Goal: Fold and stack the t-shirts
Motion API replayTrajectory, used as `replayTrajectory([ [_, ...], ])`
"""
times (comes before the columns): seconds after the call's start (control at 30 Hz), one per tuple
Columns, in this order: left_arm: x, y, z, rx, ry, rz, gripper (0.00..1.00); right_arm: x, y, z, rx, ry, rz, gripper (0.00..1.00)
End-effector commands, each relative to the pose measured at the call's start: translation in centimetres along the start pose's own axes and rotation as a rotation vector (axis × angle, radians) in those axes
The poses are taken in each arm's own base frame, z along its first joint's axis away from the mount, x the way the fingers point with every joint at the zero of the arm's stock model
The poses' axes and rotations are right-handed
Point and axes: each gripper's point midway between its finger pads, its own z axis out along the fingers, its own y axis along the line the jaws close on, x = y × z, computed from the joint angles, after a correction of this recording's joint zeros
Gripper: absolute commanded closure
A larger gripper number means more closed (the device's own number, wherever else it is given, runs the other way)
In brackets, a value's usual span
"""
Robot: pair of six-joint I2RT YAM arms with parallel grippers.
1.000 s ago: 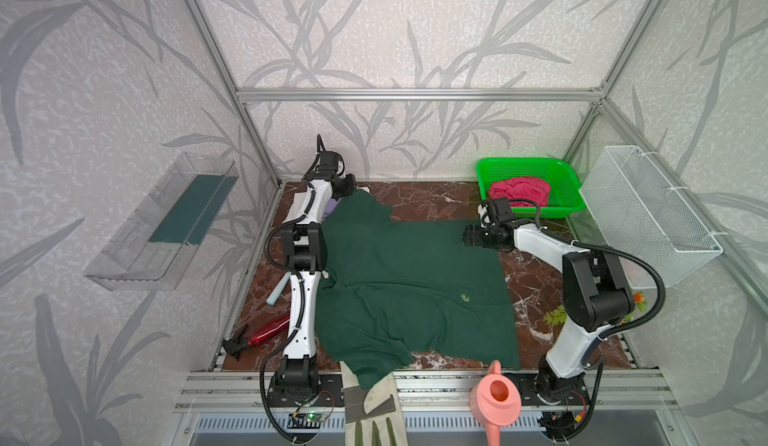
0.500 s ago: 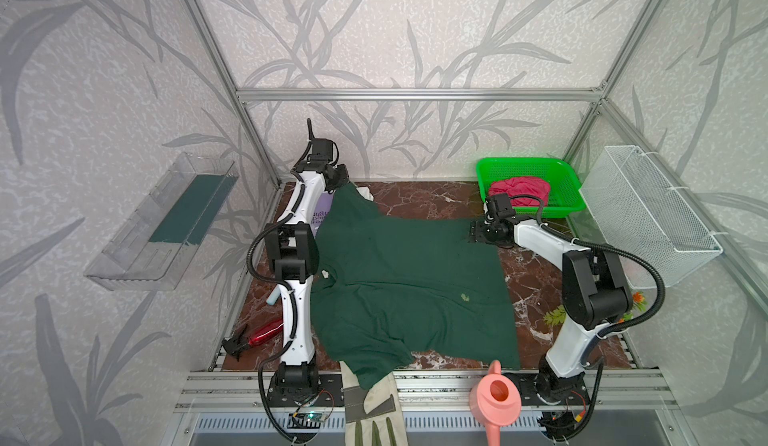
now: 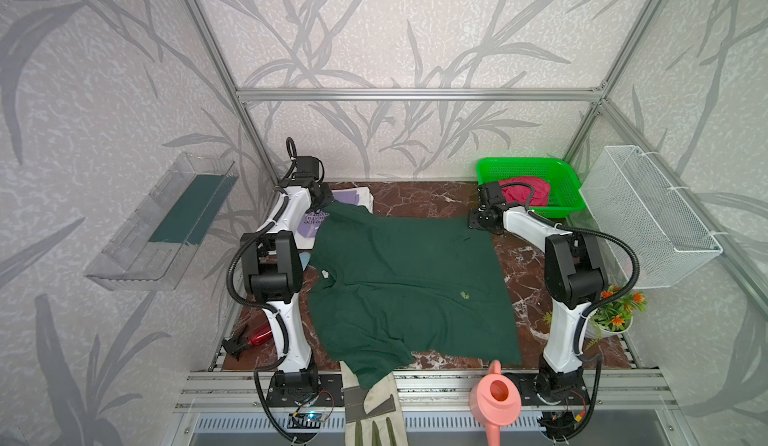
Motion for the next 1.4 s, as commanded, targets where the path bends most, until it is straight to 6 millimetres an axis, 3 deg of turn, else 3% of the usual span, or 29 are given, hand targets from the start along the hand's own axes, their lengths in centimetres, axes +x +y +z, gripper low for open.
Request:
replayTrajectory([
  [0.0, -2.0, 1.1, -2.6, -0.007, -0.093, -0.043, 1.0, -0.4, -0.3, 0.8, 0.035, 0.008, -0.009, 0.39],
  [0.23, -0.4, 2.6, -3.3, -0.018, -0.089, -0.073, 1.0, -1.7, 0.5, 3.0, 0.055, 0.006, -0.032, 0.39],
  [0.4, 0.2, 2.4, -3.1, 0.002, -0.068, -0.069, 1.0, -2.8, 1.7, 5.0, 0.045, -0.001, -0.018, 0.45],
  [0.5, 0.3, 2.2, -3.0, 0.016, -0.064, -0.069, 1.0, -3.2, 1.8, 6.1, 0.062, 0.012, 0.007, 0.51],
  [0.67, 0.4, 1.9, -2.8, 0.029, -0.055, -0.066, 1.0, -3.7, 1.6, 7.2, 0.093, 0.016, 0.032, 0.54],
  [1.0, 0.9, 1.6, -2.4, 0.052, -0.042, -0.07, 1.0, -3.1, 0.4, 8.8, 0.194, 0.104, 0.007, 0.54],
  [1.17, 1.0, 1.6, -2.5, 0.057, -0.04, -0.071, 1.0, -2.4, 0.8, 9.5, 0.193, 0.172, 0.004, 0.55],
  [1.37, 0.5, 1.3, -3.1, 0.076, -0.051, -0.077, 1.0, -1.1, 0.8, 9.9, 0.187, 0.229, 0.002, 0.64],
])
